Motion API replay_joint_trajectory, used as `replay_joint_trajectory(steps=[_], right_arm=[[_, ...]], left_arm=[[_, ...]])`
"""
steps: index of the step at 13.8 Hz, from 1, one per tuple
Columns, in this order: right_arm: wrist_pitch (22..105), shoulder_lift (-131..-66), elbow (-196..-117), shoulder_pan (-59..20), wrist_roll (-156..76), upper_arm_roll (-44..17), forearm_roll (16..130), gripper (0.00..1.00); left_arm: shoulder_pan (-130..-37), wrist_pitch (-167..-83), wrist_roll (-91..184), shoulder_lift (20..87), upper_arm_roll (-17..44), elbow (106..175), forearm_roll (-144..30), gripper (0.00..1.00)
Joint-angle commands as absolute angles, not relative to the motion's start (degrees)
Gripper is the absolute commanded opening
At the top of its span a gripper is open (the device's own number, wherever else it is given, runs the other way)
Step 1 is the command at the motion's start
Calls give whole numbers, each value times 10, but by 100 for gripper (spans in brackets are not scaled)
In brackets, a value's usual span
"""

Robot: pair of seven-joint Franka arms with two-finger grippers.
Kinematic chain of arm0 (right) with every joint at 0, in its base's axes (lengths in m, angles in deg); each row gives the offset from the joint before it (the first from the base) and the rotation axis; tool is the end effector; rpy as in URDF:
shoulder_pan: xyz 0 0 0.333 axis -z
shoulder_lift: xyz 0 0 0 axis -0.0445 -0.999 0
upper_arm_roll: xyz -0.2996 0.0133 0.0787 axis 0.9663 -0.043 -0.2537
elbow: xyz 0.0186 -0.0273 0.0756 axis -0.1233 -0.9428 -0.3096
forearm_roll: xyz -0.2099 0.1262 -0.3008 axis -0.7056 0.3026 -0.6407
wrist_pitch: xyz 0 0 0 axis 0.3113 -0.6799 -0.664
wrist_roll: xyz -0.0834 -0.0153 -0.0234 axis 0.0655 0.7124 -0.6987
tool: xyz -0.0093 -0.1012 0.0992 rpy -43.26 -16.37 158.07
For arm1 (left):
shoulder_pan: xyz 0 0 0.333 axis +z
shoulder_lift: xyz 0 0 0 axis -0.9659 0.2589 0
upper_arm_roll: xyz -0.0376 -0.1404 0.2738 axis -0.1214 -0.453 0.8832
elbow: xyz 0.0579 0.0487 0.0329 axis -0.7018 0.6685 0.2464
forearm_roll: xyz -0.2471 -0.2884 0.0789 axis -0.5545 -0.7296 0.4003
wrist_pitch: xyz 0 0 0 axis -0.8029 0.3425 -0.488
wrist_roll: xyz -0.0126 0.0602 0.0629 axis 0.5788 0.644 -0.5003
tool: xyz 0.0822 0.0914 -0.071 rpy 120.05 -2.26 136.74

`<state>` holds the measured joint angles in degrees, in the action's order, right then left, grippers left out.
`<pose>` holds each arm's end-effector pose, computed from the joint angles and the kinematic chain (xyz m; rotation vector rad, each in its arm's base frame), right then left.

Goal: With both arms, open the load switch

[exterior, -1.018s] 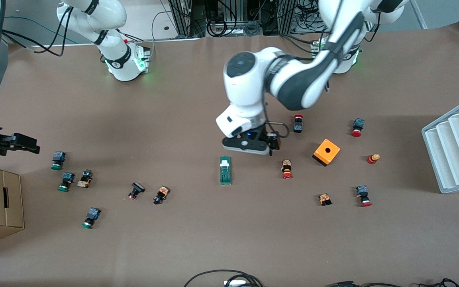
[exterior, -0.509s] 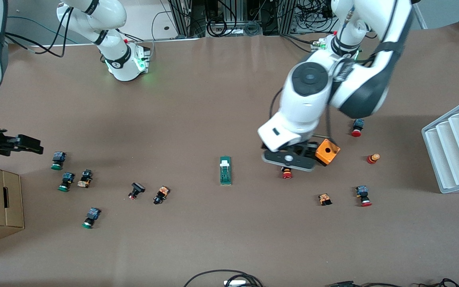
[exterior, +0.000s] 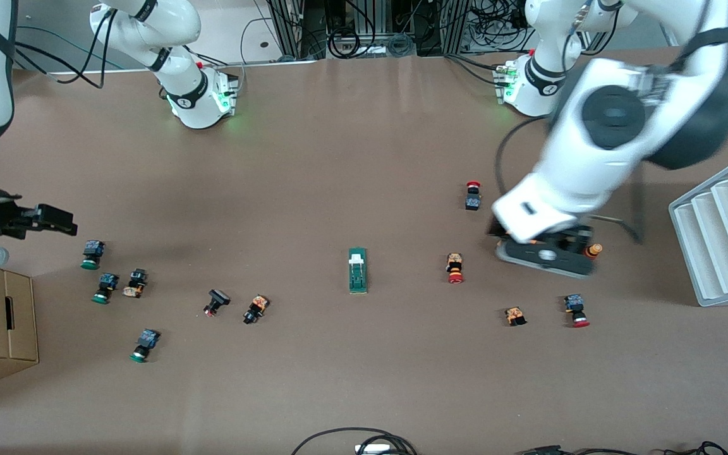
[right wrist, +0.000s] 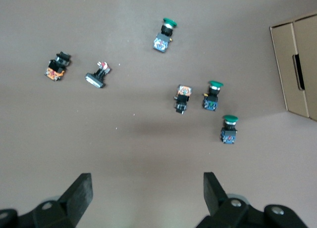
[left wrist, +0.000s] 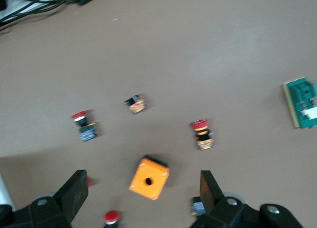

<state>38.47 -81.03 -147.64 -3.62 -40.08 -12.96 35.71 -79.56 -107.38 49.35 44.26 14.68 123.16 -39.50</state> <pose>0.5712 -0.0451 0.5298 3.1295 0.0098 -0.1418 0.6120 -0.1997 0.5025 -3.0503 0.4923 -0.0796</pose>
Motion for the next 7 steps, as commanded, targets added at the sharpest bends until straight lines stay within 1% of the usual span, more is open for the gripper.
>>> replay_joint_trajectory(steps=[1, 3, 5, 7], right_arm=[[389, -770, -1521, -36, -449, -130, 359, 100], [406, -752, -1542, -40, -485, -130, 366, 100], [401, -748, -1543, -40, -482, -130, 366, 100], [379, -756, -1528, -40, -477, -130, 365, 100]], left_arm=[[-789, -1074, 590, 386, 221, 1298, -453, 100], [-789, -1075, 587, 342, 242, 1351, -457, 100], [-789, -1078, 573, 314, 270, 1372, -463, 100], [-785, -1095, 569, 275, 278, 1413, -460, 100]])
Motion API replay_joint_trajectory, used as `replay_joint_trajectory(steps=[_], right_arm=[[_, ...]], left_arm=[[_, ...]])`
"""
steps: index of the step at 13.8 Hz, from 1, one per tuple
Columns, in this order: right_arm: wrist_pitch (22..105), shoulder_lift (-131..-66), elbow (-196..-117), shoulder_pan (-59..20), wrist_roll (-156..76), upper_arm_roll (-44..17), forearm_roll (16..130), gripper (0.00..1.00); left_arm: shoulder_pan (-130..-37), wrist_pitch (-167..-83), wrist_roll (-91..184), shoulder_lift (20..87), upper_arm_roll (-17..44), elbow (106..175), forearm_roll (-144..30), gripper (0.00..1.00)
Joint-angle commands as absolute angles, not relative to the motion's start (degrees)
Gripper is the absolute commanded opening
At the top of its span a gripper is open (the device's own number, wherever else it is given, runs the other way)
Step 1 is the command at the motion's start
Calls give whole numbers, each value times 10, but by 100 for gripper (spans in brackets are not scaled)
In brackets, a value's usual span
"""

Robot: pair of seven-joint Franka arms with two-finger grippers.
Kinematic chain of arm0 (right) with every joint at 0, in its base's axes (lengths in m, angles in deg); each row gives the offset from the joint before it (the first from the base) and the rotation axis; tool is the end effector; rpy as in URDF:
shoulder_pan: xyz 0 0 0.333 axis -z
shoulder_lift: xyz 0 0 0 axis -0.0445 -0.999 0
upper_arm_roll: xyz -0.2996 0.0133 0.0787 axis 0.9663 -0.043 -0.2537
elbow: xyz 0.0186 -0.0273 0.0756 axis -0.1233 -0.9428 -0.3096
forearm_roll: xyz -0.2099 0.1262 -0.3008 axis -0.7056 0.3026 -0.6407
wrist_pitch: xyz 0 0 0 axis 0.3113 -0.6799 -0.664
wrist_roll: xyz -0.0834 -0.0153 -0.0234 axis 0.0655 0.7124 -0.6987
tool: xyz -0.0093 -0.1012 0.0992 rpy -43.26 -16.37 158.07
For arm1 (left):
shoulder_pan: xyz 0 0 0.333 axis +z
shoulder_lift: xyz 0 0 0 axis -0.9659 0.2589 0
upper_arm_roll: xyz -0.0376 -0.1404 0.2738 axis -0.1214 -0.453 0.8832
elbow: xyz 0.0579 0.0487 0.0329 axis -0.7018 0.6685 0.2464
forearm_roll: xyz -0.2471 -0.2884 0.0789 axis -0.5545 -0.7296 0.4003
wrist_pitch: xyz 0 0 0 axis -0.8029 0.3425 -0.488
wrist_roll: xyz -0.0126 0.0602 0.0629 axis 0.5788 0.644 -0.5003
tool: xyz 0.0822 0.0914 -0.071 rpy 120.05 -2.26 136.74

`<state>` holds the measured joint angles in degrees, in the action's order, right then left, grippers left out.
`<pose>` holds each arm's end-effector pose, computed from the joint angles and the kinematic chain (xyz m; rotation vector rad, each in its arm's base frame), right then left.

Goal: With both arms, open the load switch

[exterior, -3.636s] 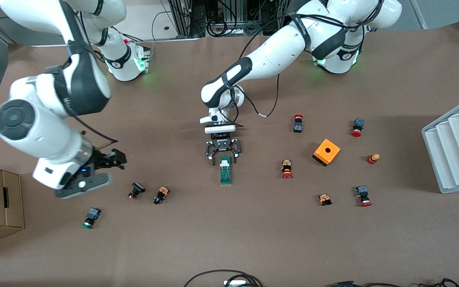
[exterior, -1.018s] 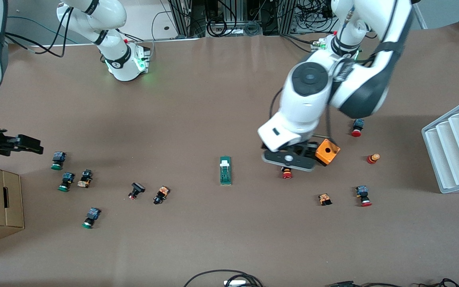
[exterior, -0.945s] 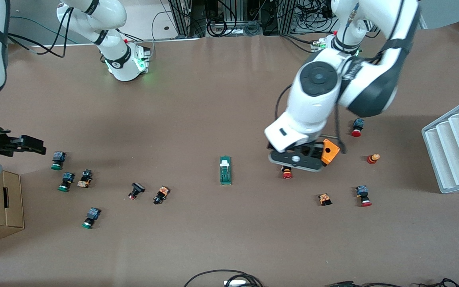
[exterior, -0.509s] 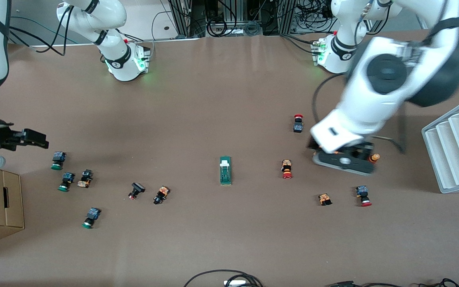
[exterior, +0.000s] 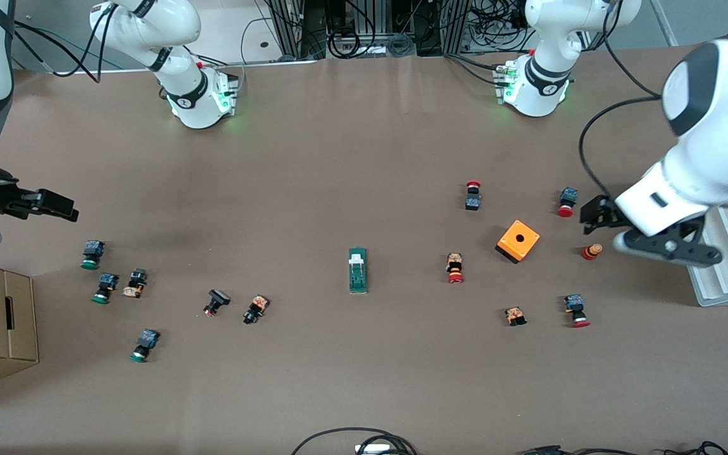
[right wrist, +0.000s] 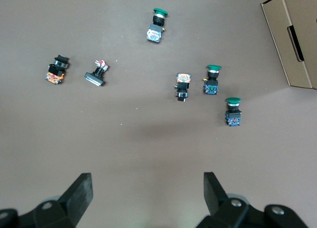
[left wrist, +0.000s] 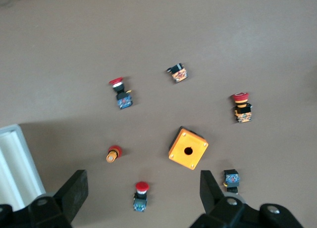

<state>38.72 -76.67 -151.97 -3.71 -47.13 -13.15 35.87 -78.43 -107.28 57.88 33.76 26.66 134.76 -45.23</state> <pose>0.5490 -0.0420 0.5379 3.1295 -0.1757 -0.1334 0.5842 -0.0794 0.5123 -3.0848 0.3691 -0.0116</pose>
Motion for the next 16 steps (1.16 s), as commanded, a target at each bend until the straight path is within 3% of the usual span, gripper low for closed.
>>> replay_joint_trajectory(steps=[1, 6, 11, 16], right_arm=[[368, -761, -1515, -40, -474, -130, 366, 100], [363, -764, -1514, -40, -473, -131, 382, 100], [363, -769, -1514, -40, -473, -130, 385, 100], [363, -772, -1513, -40, -473, -130, 385, 100]], left_arm=[[-781, -1121, 562, 254, 284, 1437, -459, 100], [-775, -1105, 569, 253, 322, 1439, -464, 100], [-775, -1059, 571, 280, 321, 1395, -454, 100], [-780, -1055, 570, 281, 319, 1394, -454, 100]])
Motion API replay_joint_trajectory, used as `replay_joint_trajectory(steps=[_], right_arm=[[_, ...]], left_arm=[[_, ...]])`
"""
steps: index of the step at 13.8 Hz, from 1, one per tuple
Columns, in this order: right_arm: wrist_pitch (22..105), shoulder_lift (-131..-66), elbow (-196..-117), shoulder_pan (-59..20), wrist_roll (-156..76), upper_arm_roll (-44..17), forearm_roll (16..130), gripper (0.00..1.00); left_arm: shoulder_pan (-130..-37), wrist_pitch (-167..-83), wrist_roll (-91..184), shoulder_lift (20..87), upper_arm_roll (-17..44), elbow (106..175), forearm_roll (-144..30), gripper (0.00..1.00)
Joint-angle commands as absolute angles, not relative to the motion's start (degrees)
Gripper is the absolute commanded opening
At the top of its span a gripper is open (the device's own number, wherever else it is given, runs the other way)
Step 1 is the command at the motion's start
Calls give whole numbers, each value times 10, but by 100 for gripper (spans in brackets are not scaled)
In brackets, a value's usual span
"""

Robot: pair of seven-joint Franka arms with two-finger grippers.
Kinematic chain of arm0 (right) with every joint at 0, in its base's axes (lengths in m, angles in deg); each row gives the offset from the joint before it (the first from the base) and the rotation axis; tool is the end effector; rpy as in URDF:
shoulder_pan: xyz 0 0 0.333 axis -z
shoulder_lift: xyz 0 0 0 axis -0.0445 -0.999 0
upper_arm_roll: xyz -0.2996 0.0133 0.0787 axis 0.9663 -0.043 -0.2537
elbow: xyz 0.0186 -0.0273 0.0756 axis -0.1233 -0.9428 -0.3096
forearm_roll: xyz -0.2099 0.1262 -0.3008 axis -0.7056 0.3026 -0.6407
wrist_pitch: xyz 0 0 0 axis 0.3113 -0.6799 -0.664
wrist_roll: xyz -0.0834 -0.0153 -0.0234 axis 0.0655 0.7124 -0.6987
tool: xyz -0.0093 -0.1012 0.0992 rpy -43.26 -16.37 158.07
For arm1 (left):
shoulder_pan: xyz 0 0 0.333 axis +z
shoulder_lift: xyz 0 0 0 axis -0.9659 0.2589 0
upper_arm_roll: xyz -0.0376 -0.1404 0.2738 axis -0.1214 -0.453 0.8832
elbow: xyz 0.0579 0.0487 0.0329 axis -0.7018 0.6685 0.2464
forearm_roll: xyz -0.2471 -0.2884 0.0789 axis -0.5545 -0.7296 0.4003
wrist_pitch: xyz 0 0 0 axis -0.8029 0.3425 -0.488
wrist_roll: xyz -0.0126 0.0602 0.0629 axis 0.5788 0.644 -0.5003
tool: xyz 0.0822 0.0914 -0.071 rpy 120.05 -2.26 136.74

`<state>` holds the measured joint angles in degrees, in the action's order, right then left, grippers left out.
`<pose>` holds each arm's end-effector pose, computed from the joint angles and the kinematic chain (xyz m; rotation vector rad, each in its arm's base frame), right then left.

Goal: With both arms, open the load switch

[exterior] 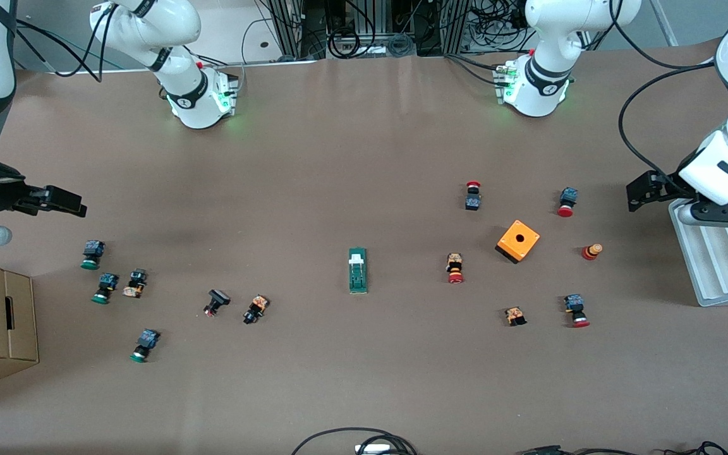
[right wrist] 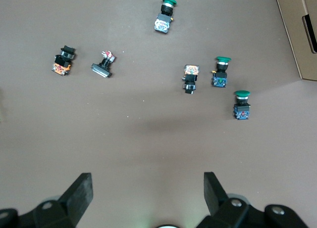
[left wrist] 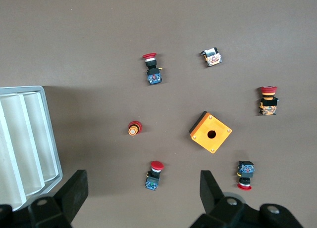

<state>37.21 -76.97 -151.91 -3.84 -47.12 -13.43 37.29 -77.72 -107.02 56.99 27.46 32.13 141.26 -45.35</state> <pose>0.5468 -0.0343 0.5336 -3.1117 0.1650 0.1797 0.5546 -0.0167 0.5207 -3.0948 0.1780 0.0041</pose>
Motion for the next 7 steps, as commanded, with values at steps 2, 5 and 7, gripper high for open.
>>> replay_joint_trajectory(steps=[2, 5, 7], right_arm=[[363, -772, -1514, -41, -473, -131, 385, 100], [362, -773, -1514, -42, -473, -131, 385, 100], [363, -773, -1513, -42, -473, -131, 385, 100]], left_arm=[[-781, -1055, 570, 281, 318, 1394, -453, 100], [-781, -1057, 570, 281, 318, 1394, -453, 100], [-781, -1059, 569, 282, 318, 1394, -454, 100]])
